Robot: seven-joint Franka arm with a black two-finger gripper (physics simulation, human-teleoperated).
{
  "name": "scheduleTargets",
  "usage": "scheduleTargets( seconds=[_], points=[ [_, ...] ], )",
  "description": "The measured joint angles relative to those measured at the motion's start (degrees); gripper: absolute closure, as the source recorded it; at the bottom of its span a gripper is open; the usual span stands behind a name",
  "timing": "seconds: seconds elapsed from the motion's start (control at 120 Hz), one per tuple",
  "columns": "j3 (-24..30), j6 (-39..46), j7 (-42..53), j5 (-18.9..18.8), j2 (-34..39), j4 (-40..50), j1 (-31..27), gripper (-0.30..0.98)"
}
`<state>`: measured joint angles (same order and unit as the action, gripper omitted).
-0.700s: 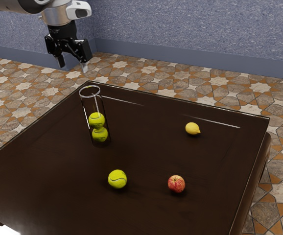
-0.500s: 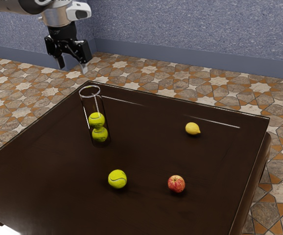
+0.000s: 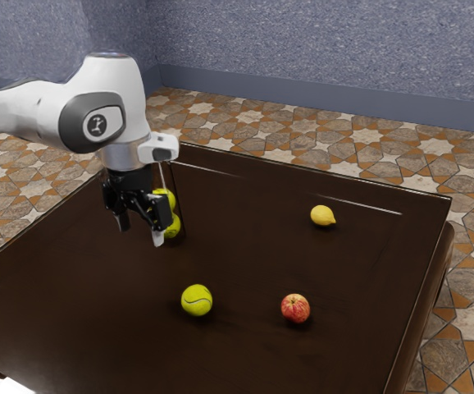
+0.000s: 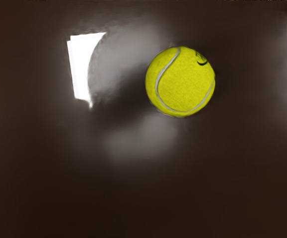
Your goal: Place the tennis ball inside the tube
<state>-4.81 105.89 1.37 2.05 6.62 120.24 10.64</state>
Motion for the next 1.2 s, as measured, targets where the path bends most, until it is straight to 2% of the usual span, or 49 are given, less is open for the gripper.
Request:
scheduleTargets(
  seconds=[0.167,0.55,0.95,1.0,1.092,1.2],
  points=[
    [0.84,6.43,-0.02,0.42,-2.45,3.10,0.15,0.00],
    [2.12,22.16,0.12,4.01,-17.91,2.87,1.70,0.00],
    [2.17,27.06,0.01,6.46,-24.29,2.74,1.71,0.00],
    [2.17,27.22,-0.01,6.55,-24.42,2.74,1.74,0.05],
    [2.17,27.39,-0.05,6.61,-24.48,2.70,1.79,0.25],
    [2.65,27.21,-0.17,6.50,-23.75,2.65,1.84,0.26]
  ],
)
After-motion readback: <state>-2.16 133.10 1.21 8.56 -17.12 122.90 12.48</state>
